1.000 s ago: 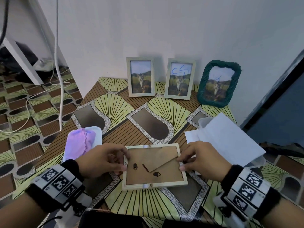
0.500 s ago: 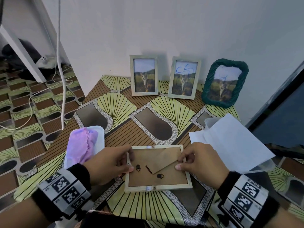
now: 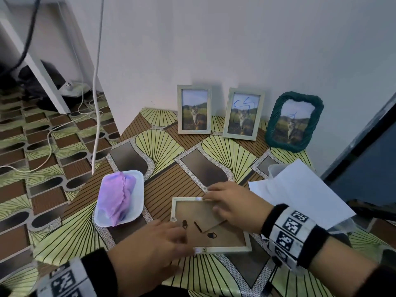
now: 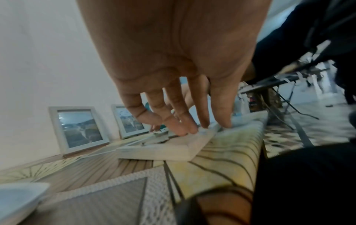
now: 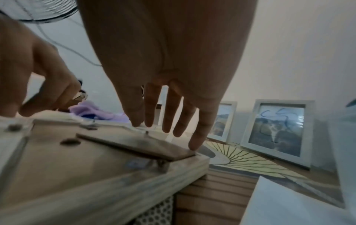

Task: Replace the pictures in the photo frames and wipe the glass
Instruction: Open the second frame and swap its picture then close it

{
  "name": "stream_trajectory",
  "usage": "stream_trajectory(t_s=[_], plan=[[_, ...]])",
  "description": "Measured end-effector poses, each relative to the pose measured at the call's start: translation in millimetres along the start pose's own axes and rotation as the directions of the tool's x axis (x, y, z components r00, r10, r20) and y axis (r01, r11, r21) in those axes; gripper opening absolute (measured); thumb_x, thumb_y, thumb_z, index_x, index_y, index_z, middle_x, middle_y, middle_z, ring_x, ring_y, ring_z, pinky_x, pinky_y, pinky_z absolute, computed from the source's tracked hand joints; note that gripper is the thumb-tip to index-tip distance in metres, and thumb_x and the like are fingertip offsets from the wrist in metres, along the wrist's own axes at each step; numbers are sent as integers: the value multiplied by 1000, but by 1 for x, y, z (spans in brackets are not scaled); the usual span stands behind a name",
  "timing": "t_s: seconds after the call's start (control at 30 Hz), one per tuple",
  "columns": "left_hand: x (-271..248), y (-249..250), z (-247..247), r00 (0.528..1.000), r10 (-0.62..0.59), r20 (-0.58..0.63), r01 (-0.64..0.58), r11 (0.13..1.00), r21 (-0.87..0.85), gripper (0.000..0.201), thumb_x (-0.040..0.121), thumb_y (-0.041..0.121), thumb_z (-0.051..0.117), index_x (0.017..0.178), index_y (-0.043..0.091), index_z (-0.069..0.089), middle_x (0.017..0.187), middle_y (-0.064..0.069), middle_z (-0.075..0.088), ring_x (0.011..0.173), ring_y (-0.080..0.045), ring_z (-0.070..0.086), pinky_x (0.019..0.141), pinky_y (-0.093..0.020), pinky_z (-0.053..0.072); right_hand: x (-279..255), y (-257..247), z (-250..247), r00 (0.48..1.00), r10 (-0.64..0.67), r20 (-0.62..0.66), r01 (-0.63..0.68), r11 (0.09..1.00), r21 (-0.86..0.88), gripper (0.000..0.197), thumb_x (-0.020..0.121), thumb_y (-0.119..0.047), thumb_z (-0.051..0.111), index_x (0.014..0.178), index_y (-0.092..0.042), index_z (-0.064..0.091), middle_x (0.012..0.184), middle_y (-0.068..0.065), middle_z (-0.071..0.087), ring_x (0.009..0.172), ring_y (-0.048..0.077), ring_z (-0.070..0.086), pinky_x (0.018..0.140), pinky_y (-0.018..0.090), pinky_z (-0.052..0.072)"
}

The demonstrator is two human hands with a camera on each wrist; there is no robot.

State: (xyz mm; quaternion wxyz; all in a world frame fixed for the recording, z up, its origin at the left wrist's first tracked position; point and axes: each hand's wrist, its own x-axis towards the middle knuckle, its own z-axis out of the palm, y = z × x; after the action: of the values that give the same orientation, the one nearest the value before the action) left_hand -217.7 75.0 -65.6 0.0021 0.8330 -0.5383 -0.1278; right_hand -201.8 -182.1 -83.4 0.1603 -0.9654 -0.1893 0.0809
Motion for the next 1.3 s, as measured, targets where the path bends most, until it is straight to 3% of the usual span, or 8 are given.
stream_trajectory(t_s=[0.1,0.2,0.43,0.57,0.7,0.9,1.1,1.3], plan=[[-1,4,2,997,26,74,-39,982,186,45,74,58,62,118,48,62,100,20,61,85,-2,59,66,-20,47,3,-5,3,998,13,60,-5,993,-121,37,100,-28,41,135,-23,53,126,3,53,114,23,48,97,43,46],[2,7,6,998,11,59,-24,975,221,43,73,55,57,114,44,66,97,14,65,75,-6,61,60,-24,48,0,-6,5,998,33,60,-20,977,-210,38,99,-28,40,134,-21,51,115,5,51,105,24,50,88,39,49],[9,-13,-7,970,-238,46,221,947,234,66,74,62,67,131,32,60,134,5,61,103,-16,66,75,-42,55,-8,11,-4,973,231,27,-226,965,-133,34,97,-18,46,129,-14,54,117,7,52,106,26,55,92,35,47],[23,-38,0,959,-280,41,272,952,137,61,98,62,23,154,40,12,163,17,4,147,-9,14,111,-49,20,-10,12,-11,966,257,28,-254,964,-84,20,93,-20,53,107,-16,66,106,8,61,99,23,58,78,27,38],[39,-49,2,951,-309,13,309,950,35,63,96,65,26,153,38,18,163,17,4,147,-5,9,111,-43,18,-17,11,-9,946,323,-6,-322,946,31,15,88,-29,59,77,-18,57,82,1,59,83,21,55,69,30,40],[57,-50,11,921,-389,2,389,921,-18,70,93,69,29,152,34,18,160,13,14,143,-10,17,109,-42,20,-15,13,-4,888,450,-96,-427,884,191,25,86,-36,66,80,-12,65,79,2,65,82,18,59,76,35,52],[59,-49,17,904,-425,-52,422,905,-60,67,89,68,39,148,37,27,143,17,33,130,-5,33,104,-37,26,-14,10,-5,852,501,-151,-493,865,87,37,80,-46,70,62,-17,54,70,0,60,72,17,56,60,27,40],[57,-45,24,911,-409,-45,404,910,-89,68,95,61,33,153,31,16,147,15,26,133,-6,25,106,-35,29,-18,-1,2,856,508,-99,-510,860,9,41,87,-42,66,63,-22,39,75,0,56,70,19,53,50,19,23]])
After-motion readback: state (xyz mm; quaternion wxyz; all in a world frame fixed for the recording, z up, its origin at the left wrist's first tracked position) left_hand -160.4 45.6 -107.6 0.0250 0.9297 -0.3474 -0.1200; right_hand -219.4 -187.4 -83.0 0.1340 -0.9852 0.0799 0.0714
